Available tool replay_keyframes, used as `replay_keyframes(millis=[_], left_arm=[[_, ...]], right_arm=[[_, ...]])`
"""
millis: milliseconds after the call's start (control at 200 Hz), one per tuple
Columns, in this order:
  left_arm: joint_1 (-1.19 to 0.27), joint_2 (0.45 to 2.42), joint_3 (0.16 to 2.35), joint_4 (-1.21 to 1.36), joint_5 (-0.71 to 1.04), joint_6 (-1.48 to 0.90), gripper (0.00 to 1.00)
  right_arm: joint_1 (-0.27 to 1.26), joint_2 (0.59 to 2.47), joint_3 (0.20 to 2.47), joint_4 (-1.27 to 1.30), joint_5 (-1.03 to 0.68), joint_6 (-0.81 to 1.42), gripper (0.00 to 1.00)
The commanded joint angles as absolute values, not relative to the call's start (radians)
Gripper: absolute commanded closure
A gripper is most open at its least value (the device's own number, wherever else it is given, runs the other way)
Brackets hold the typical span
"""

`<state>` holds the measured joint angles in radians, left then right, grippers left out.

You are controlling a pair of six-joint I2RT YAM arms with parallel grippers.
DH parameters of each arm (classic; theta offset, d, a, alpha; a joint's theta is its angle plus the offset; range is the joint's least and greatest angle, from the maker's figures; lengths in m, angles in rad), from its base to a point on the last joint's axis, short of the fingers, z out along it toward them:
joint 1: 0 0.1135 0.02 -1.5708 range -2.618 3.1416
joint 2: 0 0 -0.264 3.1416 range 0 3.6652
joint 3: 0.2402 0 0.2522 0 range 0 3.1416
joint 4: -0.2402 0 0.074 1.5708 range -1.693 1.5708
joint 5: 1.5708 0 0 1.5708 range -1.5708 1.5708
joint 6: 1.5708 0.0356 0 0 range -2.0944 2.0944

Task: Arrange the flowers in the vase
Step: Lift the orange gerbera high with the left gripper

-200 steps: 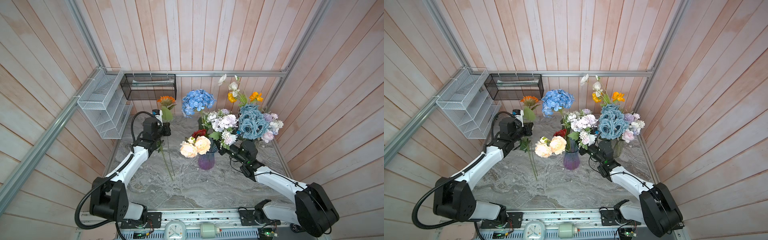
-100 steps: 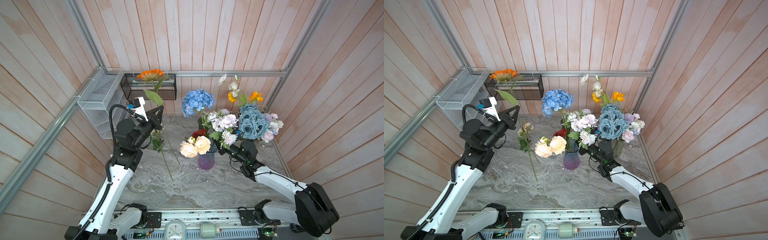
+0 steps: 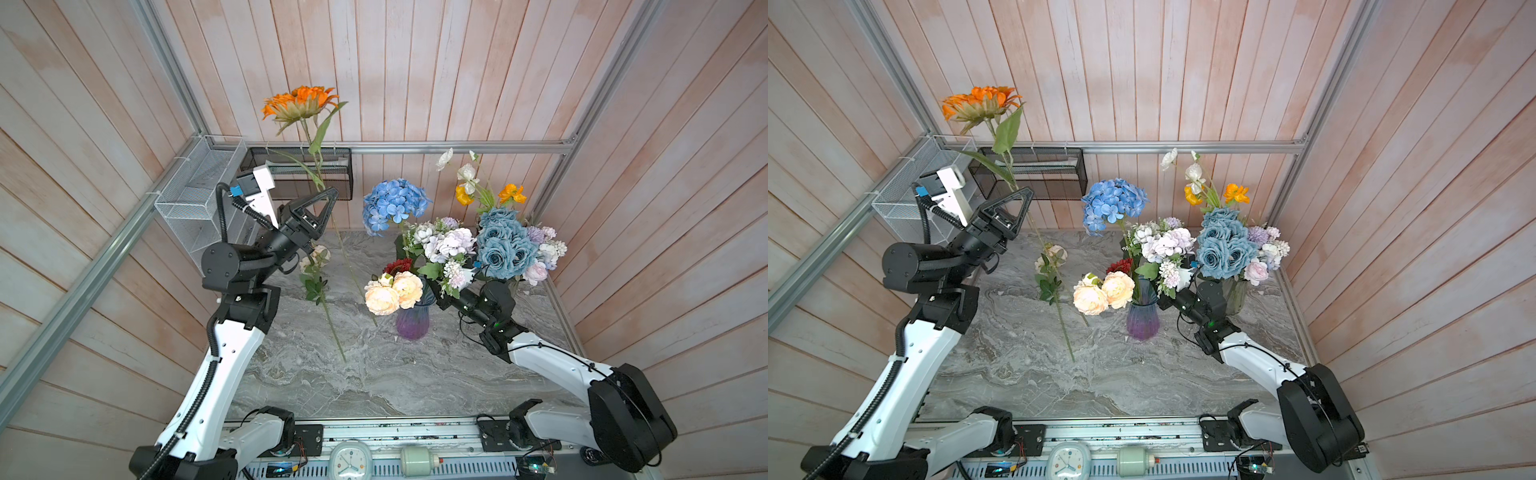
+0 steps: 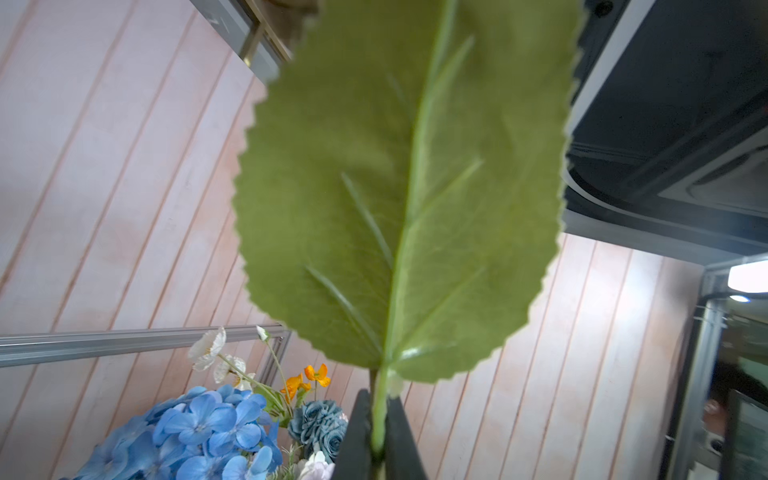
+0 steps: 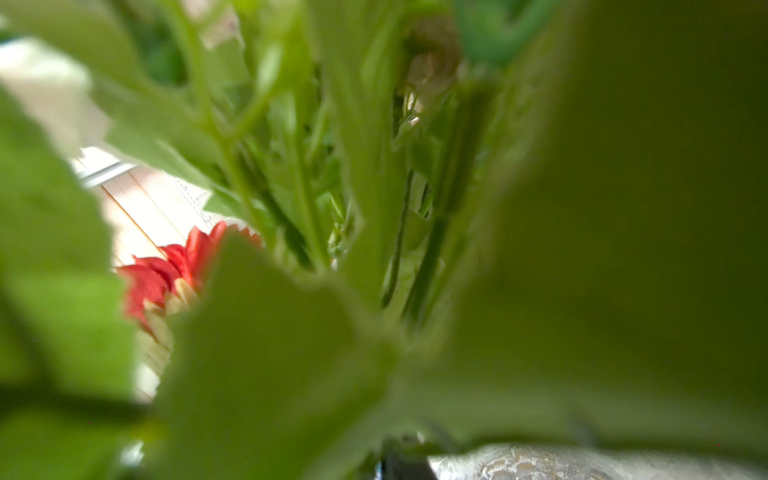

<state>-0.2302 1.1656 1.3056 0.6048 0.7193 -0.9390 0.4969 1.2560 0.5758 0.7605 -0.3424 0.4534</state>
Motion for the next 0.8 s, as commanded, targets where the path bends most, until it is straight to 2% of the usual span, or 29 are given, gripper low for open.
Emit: replay_keyframes(millis=[0,190,340,515,795], left_arm=[[-0.232,1.242,1.314,0.851,0.870,-1.182,1.00],[-0.299,1.288,1.355,0.861,0.914,-1.147,1.00],[-0.337,1.264,1.392,0.646,0.898,-0.906,1.00],[-0.339,1.238,1.357,0.538,0.857,-0.785,1.00],[-0.338,1.156,1.308,0.326,0.623,-0.484,1.00]], right_arm=[[0.503,1.245,0.566,0.795,-0.360,0.465,0.87],[0.503,1.224,0.558,0.783,-0.348,0.456,0.87],[0.503,1.223,0.568,0.770,-0.351,0.450,0.87],[0.503,1.229,0.575,0.768,-0.351,0.452,0.87],[0.504,1.243,0.588,0.760,-0.357,0.456,0.87]])
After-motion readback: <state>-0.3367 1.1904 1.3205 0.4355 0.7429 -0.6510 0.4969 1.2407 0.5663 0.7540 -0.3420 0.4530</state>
